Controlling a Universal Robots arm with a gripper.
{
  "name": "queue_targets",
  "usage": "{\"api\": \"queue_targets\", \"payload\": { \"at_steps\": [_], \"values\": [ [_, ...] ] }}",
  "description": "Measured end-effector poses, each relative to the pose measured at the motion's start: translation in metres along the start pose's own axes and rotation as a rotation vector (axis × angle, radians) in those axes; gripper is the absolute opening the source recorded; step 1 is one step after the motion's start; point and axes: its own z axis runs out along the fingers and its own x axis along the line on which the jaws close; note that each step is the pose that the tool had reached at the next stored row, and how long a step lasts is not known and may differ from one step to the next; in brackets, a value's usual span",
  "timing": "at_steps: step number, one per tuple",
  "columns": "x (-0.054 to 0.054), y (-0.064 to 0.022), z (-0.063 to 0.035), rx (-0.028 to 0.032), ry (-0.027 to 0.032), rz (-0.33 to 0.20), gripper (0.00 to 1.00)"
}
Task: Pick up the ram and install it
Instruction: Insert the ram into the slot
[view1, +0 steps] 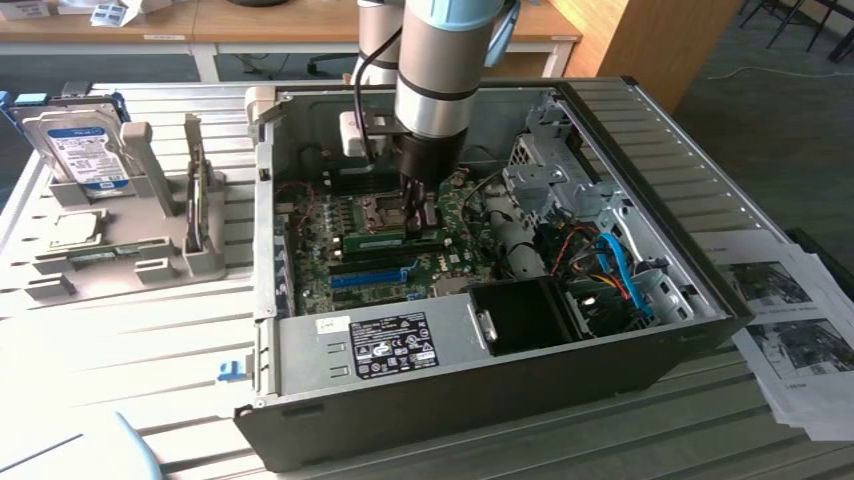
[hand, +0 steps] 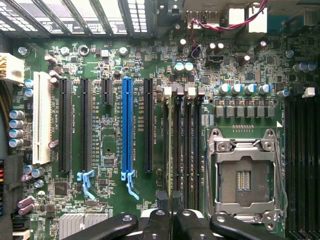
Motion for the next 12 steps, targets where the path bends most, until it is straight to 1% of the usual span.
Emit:
{"api": "queue_targets", "payload": {
  "at_steps": [12],
  "values": [
    [0.0001,-0.0001,0.0018,0.0018,0.0,0.0,0.11]
  ]
}}
